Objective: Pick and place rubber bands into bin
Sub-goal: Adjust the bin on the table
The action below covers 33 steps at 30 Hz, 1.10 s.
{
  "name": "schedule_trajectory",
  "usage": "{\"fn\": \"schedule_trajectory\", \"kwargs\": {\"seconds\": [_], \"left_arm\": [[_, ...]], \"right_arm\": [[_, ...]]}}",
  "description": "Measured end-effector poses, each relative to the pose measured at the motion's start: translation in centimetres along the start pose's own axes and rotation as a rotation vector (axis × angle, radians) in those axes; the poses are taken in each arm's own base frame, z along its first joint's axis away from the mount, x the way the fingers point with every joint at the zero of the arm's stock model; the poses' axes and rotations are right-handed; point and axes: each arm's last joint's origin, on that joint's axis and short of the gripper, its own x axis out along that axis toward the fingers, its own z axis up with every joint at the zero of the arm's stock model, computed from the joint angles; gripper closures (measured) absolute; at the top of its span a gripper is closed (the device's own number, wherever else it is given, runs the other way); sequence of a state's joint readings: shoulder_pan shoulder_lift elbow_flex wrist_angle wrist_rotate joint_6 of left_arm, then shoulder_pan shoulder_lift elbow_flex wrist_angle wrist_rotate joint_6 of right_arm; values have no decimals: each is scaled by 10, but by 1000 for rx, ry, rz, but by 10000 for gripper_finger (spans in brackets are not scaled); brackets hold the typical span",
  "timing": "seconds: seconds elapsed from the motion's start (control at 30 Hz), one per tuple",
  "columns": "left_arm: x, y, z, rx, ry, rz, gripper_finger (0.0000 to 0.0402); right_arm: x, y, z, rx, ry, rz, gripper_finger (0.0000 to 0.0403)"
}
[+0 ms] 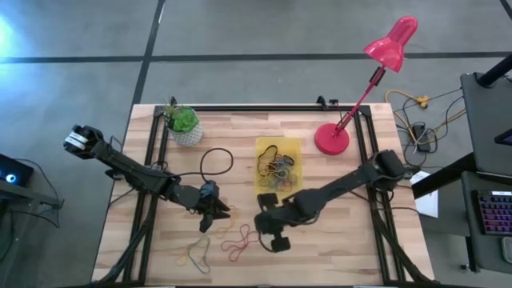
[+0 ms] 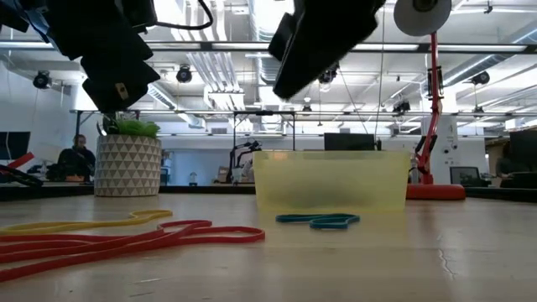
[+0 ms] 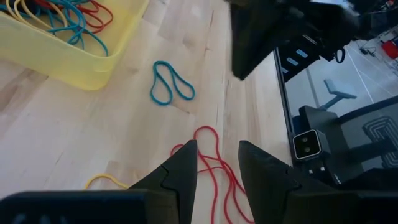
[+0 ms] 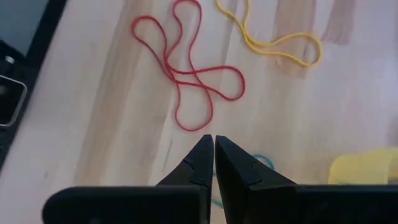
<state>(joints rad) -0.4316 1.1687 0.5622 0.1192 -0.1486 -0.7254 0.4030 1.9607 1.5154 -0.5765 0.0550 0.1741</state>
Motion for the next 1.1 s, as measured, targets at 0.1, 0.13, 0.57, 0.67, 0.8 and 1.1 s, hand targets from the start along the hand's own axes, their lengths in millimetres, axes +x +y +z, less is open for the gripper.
{"fn": "schedule_trajectory", "kwargs": {"seconds": [0.1, 0.13, 0.57, 0.67, 0.8, 1.1], "left_arm": [[0, 1, -1, 1, 4, 4, 300], [0, 2, -2, 2, 7, 6, 300], [0, 3, -4, 38, 12, 10, 300], [0, 3, -4, 38, 12, 9, 300], [1, 5, -6, 52, 15, 12, 300], [1, 11, -13, 58, 36, 28, 300]], "right_arm": [[13, -8, -3, -1, 38, 13, 394], [17, -9, -5, 2, 57, 24, 394], [38, -31, -18, 122, 165, 74, 304], [40, -35, -25, 143, 210, 61, 277], [43, -37, -31, 172, 229, 55, 249], [54, -40, -40, 225, 166, 17, 209]]}}
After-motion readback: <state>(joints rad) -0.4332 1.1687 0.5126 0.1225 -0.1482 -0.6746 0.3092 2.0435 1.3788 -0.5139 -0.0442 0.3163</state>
